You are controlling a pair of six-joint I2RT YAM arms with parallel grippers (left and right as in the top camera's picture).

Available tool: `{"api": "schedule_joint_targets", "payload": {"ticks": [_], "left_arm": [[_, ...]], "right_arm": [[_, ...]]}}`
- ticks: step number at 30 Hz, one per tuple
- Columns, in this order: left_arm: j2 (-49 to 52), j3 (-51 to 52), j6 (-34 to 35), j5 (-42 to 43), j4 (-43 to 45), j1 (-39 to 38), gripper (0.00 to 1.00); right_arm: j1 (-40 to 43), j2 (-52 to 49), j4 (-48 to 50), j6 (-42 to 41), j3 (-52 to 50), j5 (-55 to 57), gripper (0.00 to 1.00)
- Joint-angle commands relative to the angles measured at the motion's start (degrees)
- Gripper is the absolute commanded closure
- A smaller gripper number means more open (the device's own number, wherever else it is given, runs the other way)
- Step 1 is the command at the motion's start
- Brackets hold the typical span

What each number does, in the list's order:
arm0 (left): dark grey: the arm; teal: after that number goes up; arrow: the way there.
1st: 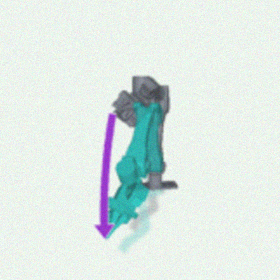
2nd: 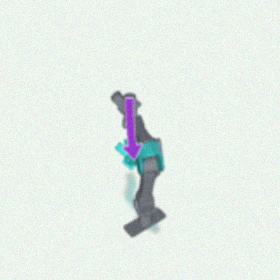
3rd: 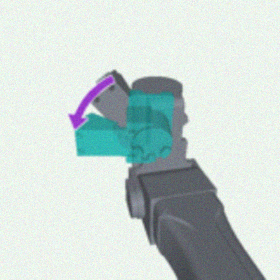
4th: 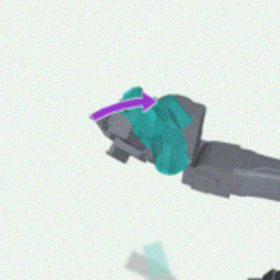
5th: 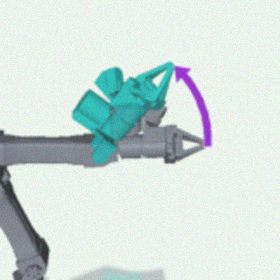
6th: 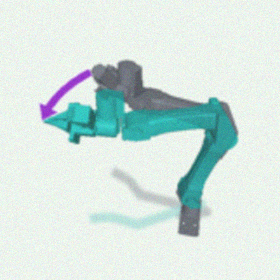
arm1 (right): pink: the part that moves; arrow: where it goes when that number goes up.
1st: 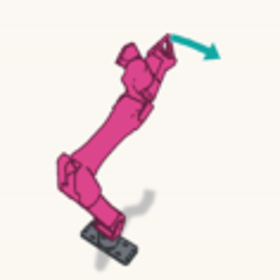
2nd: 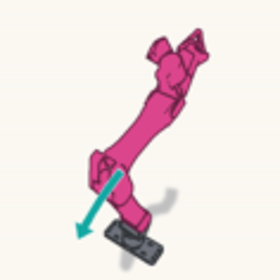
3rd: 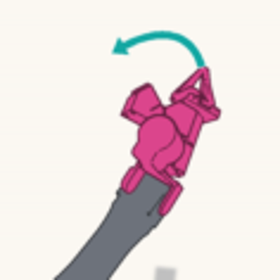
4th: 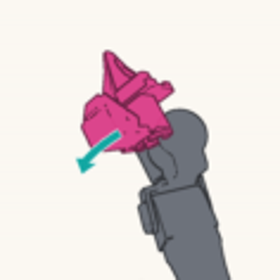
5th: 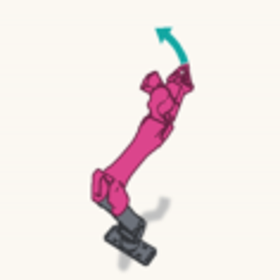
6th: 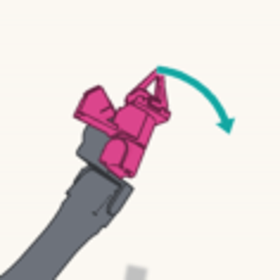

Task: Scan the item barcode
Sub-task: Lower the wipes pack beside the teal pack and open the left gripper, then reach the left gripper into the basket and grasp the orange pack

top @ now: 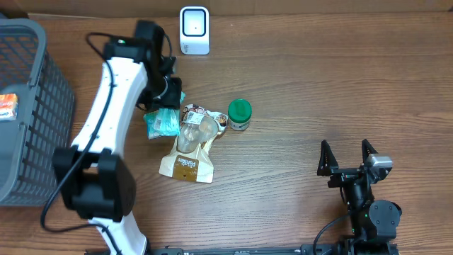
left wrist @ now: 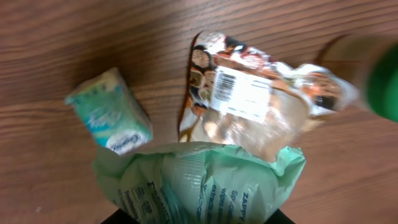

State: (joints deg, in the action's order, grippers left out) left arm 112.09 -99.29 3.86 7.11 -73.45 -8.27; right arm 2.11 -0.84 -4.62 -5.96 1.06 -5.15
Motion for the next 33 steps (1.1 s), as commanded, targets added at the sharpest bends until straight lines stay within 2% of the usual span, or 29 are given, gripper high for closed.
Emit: {"api": "schedule_joint_targets", "payload": {"ticks": [1, 6, 9, 11, 14, 18, 22, 26, 33], "left_arm": [[2.91, 2.25, -1.79, -1.55, 2.64, -0.02, 0.69], [7.58, 3.58, -1.7, -1.51, 5.75, -0.04, 0.62], [9.33, 3.58, 0.79, -1.55, 5.92, -0.02, 0.31], [9.4, 3.56, 2.73, -1.6, 6.36, -0.02, 0.2], [8.24, 2.08, 7.63, -1.57, 6.45, 0.0, 0.17], [4.87, -2.05, 10.56, -1.46, 5.11, 0.0, 0.17], [-0.24, -7.52, 9.99, -1.55, 2.4, 0.09, 0.16], [-7.08, -13.09, 8.31, -1.7, -0.33, 0.46, 0.0], [-14.53, -23.23, 7.93, -1.97, -2.49, 5.46, 0.01]], "right_arm": [[-0.22, 0.61, 0.26, 0.04, -0.61, -0.09, 0.0], [-0.22, 0.61, 0.26, 0.04, -0.61, -0.09, 0.0], [-0.22, 0.61, 0.26, 0.04, -0.61, -0.09, 0.0], [-0.22, 0.61, 0.26, 0.04, -0.61, -0.09, 0.0], [-0.22, 0.61, 0.26, 0.04, -0.61, -0.09, 0.0], [-0.22, 0.61, 0.26, 0.04, -0.61, -0.09, 0.0], [-0.22, 0.61, 0.26, 0.04, -0.61, -0.09, 0.0], [-0.22, 0.61, 0.26, 0.04, -0.61, -0.09, 0.0], [-0.22, 0.61, 0.26, 0.04, -0.61, -0.09, 0.0]]}}
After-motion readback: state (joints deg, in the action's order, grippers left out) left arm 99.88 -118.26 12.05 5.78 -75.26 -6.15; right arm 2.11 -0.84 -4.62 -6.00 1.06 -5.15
